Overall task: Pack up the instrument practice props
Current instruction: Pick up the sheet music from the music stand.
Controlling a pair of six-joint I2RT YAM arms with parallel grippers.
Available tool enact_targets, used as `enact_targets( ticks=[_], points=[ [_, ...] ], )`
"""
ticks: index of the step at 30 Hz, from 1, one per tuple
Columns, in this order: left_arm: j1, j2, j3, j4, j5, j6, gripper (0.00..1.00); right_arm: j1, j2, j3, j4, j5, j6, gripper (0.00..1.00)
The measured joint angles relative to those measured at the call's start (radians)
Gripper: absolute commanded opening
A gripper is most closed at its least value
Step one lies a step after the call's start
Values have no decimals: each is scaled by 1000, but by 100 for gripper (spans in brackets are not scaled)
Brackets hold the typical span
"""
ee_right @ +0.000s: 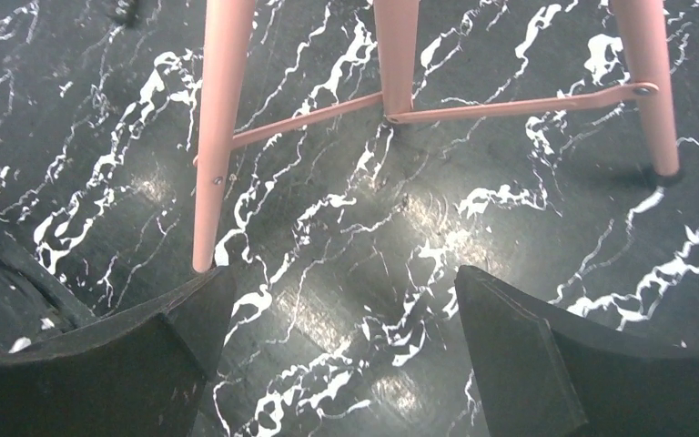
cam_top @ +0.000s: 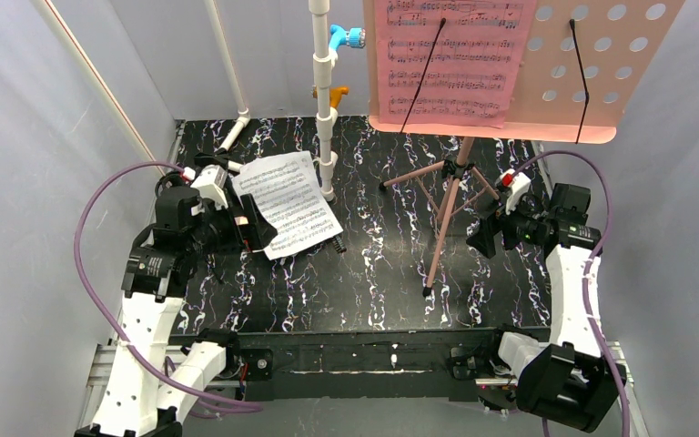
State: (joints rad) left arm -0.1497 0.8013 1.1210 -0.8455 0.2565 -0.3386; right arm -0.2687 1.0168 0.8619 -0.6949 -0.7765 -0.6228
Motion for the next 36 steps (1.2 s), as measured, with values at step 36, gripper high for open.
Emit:
enact_targets(
  ticks=[36],
  points=[
    [-87, -35, 0, 200, 414, -219, 98, 0, -53, 328, -575, 134, -310, 100]
  ],
)
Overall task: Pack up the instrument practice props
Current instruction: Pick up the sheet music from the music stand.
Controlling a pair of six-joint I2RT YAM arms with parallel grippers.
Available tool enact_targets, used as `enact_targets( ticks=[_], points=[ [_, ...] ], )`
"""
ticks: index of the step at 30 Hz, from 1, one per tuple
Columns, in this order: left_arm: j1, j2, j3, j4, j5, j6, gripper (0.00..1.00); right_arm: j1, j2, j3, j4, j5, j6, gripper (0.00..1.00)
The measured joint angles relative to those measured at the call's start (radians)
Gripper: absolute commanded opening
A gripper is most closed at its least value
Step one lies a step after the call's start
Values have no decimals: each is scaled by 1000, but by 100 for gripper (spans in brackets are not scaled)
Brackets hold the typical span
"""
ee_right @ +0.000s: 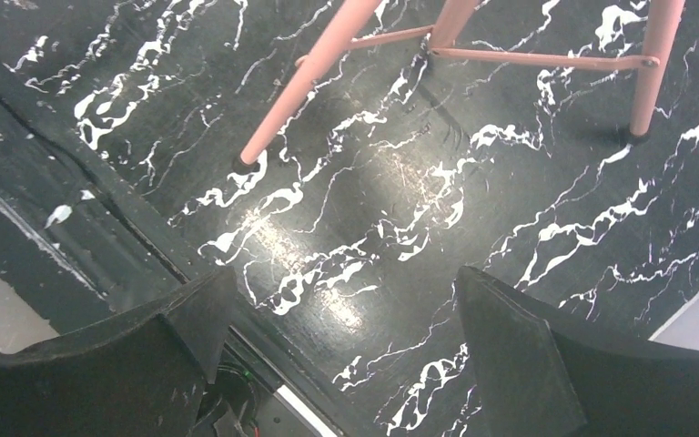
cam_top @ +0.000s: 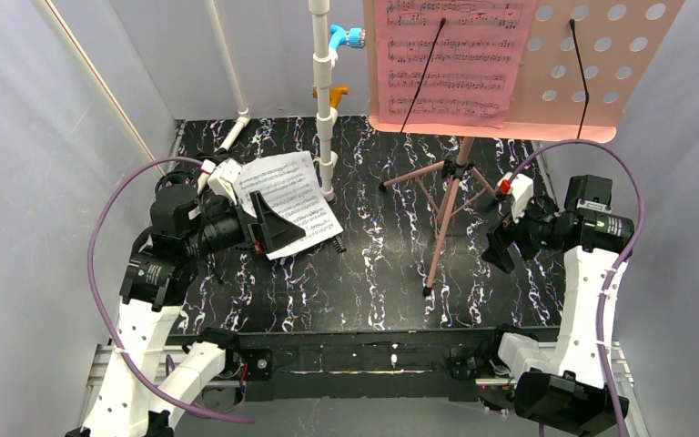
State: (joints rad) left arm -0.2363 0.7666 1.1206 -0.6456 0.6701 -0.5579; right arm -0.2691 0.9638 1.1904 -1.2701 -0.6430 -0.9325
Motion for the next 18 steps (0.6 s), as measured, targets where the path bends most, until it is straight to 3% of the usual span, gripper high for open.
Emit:
enact_targets(
  ticks=[18],
  points=[
    [-87, -9, -28, 61, -38, -48, 98, 16, 113, 255, -137, -194, -4, 100]
  ],
)
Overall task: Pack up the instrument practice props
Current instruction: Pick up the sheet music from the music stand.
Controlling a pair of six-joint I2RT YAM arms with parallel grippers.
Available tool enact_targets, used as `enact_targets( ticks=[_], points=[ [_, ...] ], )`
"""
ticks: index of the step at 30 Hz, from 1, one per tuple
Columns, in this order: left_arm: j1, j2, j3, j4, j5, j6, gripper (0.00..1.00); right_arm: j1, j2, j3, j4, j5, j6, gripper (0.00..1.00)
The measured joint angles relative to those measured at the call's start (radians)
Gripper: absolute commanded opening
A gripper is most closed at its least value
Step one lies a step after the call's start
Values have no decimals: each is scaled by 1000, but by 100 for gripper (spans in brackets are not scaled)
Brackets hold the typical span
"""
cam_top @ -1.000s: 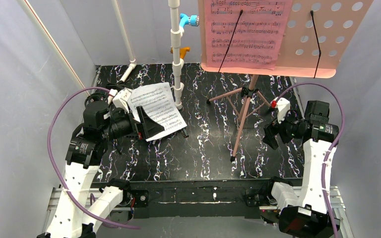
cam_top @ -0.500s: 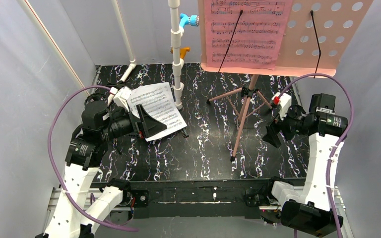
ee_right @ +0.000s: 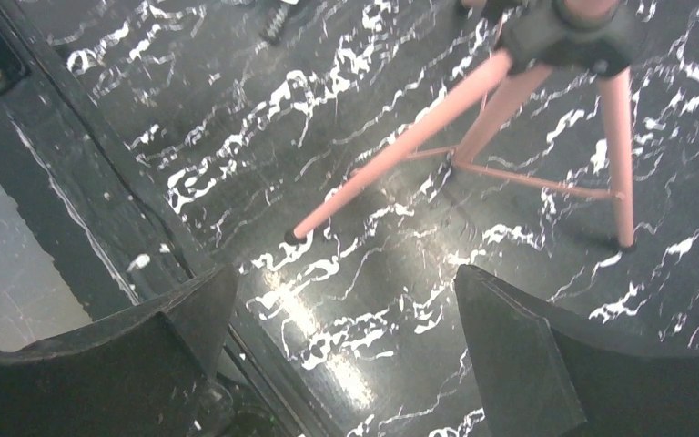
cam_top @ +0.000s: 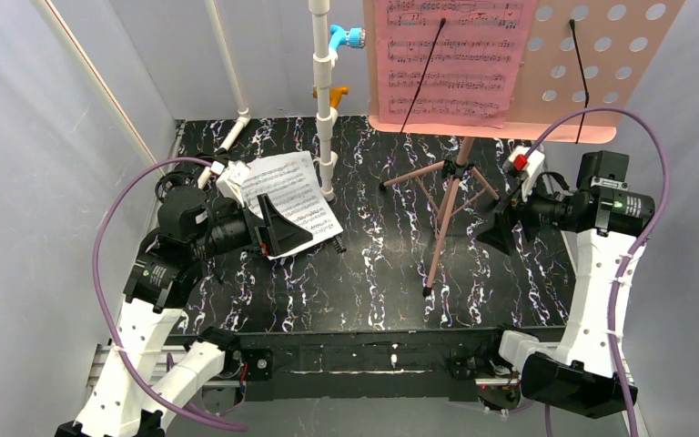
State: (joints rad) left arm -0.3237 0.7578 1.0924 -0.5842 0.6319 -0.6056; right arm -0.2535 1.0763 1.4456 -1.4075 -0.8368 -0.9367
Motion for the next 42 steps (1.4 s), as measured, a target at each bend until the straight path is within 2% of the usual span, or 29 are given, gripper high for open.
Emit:
enact_targets(
  ticks=[23, 33, 42],
  points=[
    [-20, 11, -6, 1, -56, -22, 98, 14, 89, 368, -7, -298, 143, 100],
    [-21, 13, -6, 0, -66, -27, 98, 14, 96, 426, 3, -348, 193, 100],
    [-24, 13, -6, 0, -68, -32, 98, 14, 141, 563, 59, -383, 274, 100]
  ],
)
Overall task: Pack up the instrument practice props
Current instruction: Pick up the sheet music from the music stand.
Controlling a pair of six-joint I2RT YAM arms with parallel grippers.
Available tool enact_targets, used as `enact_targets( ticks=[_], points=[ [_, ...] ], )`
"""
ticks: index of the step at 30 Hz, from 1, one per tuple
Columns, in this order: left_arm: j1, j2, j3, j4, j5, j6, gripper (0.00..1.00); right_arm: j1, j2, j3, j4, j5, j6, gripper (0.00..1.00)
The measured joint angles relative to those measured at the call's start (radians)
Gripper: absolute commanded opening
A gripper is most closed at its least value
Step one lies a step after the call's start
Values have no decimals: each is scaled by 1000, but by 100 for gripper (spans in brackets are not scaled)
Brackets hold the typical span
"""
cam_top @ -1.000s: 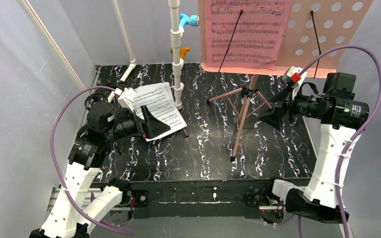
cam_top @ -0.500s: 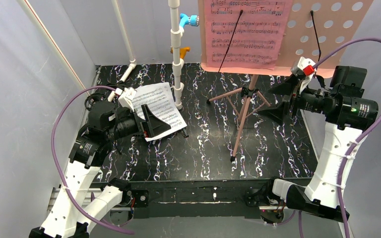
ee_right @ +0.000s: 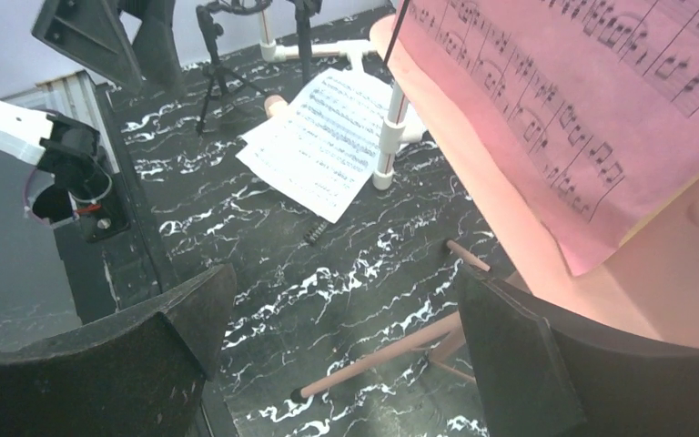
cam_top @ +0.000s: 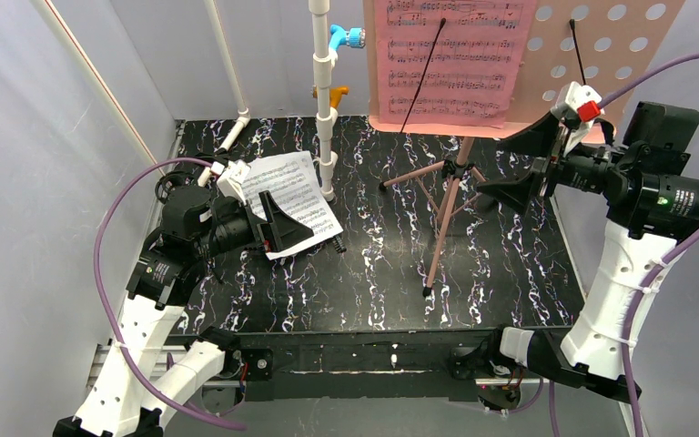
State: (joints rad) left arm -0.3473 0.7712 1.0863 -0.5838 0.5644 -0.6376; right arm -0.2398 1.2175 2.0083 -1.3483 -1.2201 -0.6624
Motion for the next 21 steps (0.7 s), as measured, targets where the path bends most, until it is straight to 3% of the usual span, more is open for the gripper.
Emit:
enact_targets(
  ticks=[8, 21],
  points=[
    [0, 0, 0, 0, 0, -3, 98, 0, 40, 25, 125, -51, 153, 100],
    [0, 3, 0, 0, -5, -10, 98, 0, 78, 26, 493, -148, 497, 100]
  ],
)
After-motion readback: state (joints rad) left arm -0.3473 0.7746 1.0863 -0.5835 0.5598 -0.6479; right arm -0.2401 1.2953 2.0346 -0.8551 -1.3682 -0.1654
